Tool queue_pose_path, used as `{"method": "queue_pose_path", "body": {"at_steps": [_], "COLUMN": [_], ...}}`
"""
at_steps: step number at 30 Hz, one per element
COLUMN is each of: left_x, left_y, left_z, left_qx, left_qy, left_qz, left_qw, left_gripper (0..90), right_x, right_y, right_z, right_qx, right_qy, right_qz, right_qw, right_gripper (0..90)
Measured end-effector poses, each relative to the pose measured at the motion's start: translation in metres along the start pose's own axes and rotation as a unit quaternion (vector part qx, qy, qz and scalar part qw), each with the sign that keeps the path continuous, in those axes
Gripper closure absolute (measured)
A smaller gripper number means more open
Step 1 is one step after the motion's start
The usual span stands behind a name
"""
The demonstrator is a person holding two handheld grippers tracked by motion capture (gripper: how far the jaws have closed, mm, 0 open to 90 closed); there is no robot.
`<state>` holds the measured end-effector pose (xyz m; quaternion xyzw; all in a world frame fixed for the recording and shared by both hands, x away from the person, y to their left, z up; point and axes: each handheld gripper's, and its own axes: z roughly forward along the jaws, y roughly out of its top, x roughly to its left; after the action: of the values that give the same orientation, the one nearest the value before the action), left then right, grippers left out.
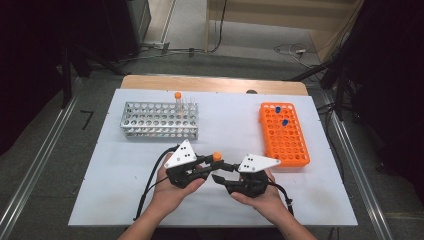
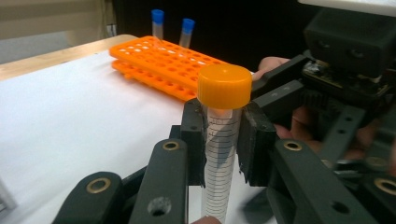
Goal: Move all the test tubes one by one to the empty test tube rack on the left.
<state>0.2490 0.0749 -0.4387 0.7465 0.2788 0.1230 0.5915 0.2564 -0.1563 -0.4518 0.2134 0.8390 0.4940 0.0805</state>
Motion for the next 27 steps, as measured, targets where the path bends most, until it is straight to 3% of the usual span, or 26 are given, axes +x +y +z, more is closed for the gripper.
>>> {"method": "queue_pose_path", "body": {"at_steps": [3,5,8,11,13,18,27], "left_x": [0.008,0.013,0.024,0.034,0.041,0.055,0.085], "left_y": [0.001,0.001,0.002,0.004,0.007,0.016,0.034], "left_z": [-0.005,-0.009,-0.016,-0.020,-0.022,-0.027,-0.037], "left_qx": [-0.003,-0.004,-0.010,-0.016,-0.018,-0.021,-0.032], "left_qy": [0.010,0.016,0.028,0.040,0.048,0.071,0.122], "left_qz": [-0.004,-0.001,-0.008,-0.015,-0.017,-0.016,-0.016], "left_qw": [0.9999,0.9999,0.9995,0.9990,0.9986,0.9971,0.9918], "left_gripper": [75.1,75.1,75.1,75.2,75.1,75.2,75.2], "right_x": [-0.006,-0.012,-0.019,-0.028,-0.033,-0.045,-0.062], "right_y": [-0.001,-0.002,-0.006,-0.011,-0.014,-0.021,-0.041], "right_z": [-0.007,-0.012,-0.021,-0.032,-0.039,-0.057,-0.086], "right_qx": [-0.002,-0.006,-0.005,-0.013,-0.015,-0.019,-0.018], "right_qy": [-0.007,0.001,-0.010,-0.011,-0.018,-0.024,-0.058], "right_qz": [0.009,0.018,0.017,0.032,0.034,0.040,0.056], "right_qw": [0.9999,0.9998,0.9998,0.9993,0.9991,0.9987,0.9966], "right_gripper": [30.8,22.6,14.5,8.8,0.6,0.0,0.0]}}
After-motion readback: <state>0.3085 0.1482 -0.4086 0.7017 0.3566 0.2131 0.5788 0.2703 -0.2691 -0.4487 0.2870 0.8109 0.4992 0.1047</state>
